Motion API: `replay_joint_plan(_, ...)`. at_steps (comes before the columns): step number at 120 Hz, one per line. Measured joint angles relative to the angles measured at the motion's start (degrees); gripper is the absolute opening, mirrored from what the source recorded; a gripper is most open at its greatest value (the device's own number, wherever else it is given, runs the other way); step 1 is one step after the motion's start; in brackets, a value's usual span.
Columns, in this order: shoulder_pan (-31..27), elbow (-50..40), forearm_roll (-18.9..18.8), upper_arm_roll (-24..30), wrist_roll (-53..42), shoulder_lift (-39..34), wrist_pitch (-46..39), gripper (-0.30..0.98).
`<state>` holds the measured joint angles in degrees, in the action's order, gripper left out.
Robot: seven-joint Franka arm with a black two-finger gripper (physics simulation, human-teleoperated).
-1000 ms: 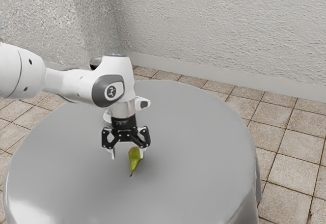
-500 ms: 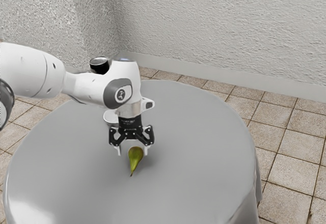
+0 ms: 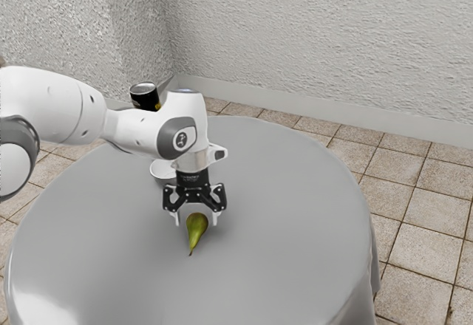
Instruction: Place the pear in the bowl.
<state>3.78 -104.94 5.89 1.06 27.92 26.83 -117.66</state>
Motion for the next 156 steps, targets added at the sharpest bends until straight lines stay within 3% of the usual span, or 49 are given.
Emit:
replay_joint_plan(53,-0.3,1.3,0.1,0.0,-1.6,1.8,0.0,0.69)
replay_joint_plan(103,-0.3,1.3,-0.1,0.0,-2.7,1.4,0.0,0.37)
replay_joint_plan(156,-0.3,1.3,-0.6,0.0,-3.1,1.3,0.0,0.28)
